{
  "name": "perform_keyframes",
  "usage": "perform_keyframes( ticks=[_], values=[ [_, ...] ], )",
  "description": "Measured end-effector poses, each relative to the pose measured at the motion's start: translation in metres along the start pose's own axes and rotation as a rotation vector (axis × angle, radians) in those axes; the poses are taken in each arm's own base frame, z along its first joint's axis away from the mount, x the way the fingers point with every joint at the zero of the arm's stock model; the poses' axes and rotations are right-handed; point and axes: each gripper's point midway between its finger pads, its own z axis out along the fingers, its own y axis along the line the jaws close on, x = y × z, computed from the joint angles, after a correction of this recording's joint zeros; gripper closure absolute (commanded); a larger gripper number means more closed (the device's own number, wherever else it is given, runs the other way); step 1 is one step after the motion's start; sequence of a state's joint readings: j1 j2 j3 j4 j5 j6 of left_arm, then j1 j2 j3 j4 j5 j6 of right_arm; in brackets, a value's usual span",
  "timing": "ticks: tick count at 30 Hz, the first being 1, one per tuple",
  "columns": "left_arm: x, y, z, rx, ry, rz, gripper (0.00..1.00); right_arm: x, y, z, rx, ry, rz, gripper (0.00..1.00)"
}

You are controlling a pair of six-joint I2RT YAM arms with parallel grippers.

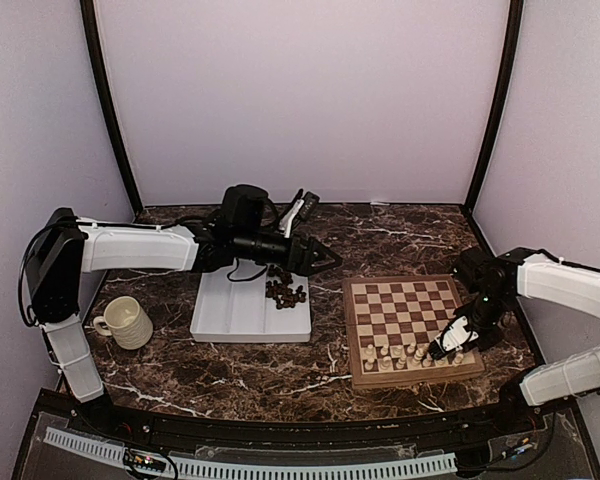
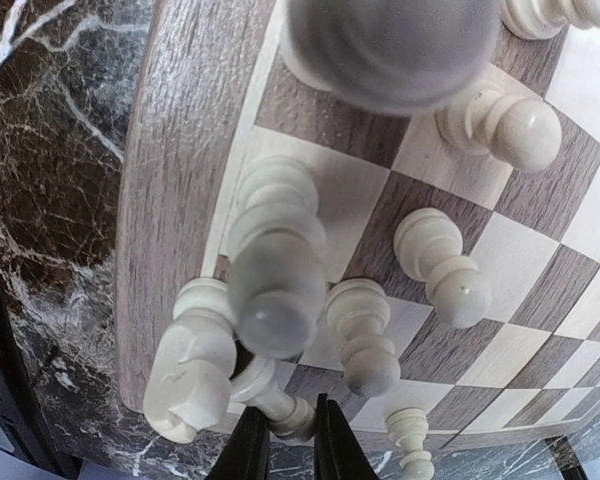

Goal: Set up the chess pieces on the board
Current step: Pick up the rook from the chessboard, then pass from the right arm to the left

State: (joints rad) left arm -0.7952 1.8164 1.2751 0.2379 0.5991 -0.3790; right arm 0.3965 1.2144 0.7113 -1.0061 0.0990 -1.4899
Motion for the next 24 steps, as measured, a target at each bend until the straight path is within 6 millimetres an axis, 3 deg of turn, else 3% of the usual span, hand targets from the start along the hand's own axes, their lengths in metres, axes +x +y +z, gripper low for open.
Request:
perform_keyframes(
  ticks=[7, 14, 19, 24],
  values=[
    [0.0, -0.001, 0.0, 0.006, 0.003, 0.0, 0.16, 0.009, -0.005, -0.005, 0.018, 0.025, 0.039, 0.87],
    [0.0, 0.0, 0.001, -0.013, -0.003, 0.003, 0.17, 0.016, -0.038, -0.035, 0.127, 0.029, 0.09, 0.87],
    [0.003, -0.003, 0.006, -0.031, -0.004, 0.009, 0.17, 0.018, -0.049, -0.046, 0.17, 0.032, 0.119, 0.87],
    [0.015, -0.018, 0.03, 0.006, 0.012, 0.005, 0.17, 0.012, -0.089, -0.086, 0.291, -0.036, 0.207, 0.86]
  ],
)
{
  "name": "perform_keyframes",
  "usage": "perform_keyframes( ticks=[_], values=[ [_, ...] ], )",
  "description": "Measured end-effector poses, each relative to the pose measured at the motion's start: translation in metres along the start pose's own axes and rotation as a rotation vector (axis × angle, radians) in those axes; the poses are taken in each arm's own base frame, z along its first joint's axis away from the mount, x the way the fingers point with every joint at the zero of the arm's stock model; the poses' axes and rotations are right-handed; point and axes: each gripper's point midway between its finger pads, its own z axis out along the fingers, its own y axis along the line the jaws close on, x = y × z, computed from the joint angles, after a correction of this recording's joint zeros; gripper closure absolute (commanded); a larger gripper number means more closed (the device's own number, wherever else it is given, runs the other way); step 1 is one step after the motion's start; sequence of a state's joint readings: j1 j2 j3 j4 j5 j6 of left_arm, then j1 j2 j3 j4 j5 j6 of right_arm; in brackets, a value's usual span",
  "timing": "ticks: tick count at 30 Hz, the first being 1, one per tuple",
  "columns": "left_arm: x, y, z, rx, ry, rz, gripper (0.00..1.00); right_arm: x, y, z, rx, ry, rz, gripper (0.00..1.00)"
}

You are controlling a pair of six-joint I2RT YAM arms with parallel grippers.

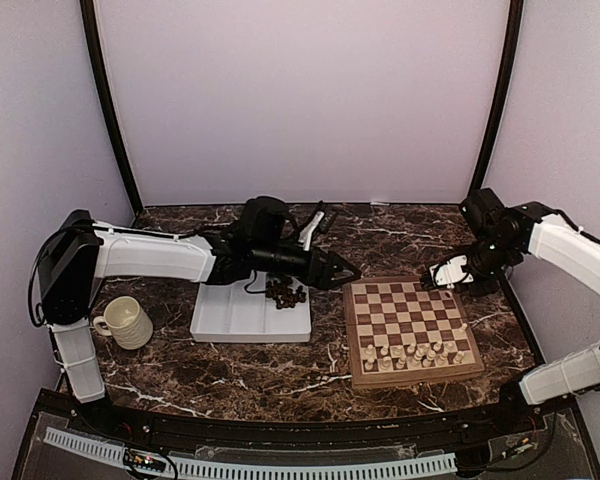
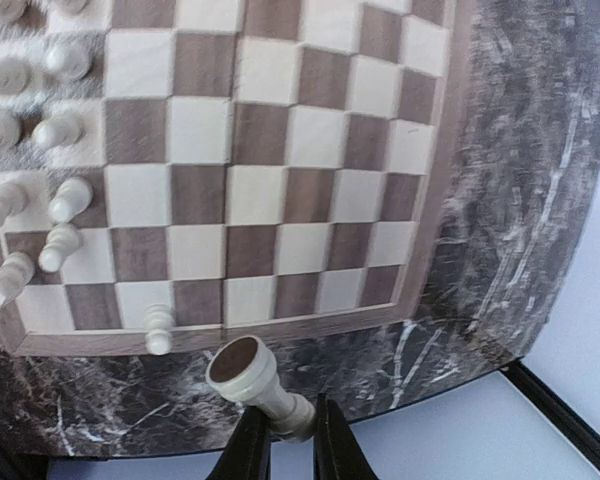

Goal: Set up the chess pieces on the board
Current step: Pass from the right arm to the left

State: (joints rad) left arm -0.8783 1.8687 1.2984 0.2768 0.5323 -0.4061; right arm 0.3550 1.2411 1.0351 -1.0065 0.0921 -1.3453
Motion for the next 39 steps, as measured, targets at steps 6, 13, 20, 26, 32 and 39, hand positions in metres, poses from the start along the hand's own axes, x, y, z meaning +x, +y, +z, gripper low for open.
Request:
perform_keyframes(
  ticks=[6, 13, 20, 26, 32, 39],
  values=[
    [0.019, -0.013, 0.045, 0.071, 0.01, -0.082, 0.17, -0.041, -0.049, -0.024, 0.116, -0.147, 0.119, 0.86],
    [0.004, -0.018, 0.078, 0.111, -0.032, -0.165, 0.2, -0.083, -0.048, -0.02, 0.098, -0.216, 0.146, 0.86],
    [-0.012, -0.019, 0.086, 0.12, -0.065, -0.229, 0.31, -0.099, -0.059, -0.029, 0.14, -0.258, 0.197, 0.86],
    [-0.008, -0.016, 0.093, 0.134, -0.065, -0.276, 0.45, -0.111, -0.054, -0.032, 0.135, -0.28, 0.184, 0.86],
    [-0.009, -0.019, 0.096, 0.169, -0.067, -0.289, 0.65, -0.116, -0.052, -0.032, 0.132, -0.285, 0.18, 0.86],
    [-0.013, -0.026, 0.096, 0.223, -0.073, -0.297, 0.86, -0.119, -0.051, -0.032, 0.131, -0.288, 0.176, 0.84]
  ],
)
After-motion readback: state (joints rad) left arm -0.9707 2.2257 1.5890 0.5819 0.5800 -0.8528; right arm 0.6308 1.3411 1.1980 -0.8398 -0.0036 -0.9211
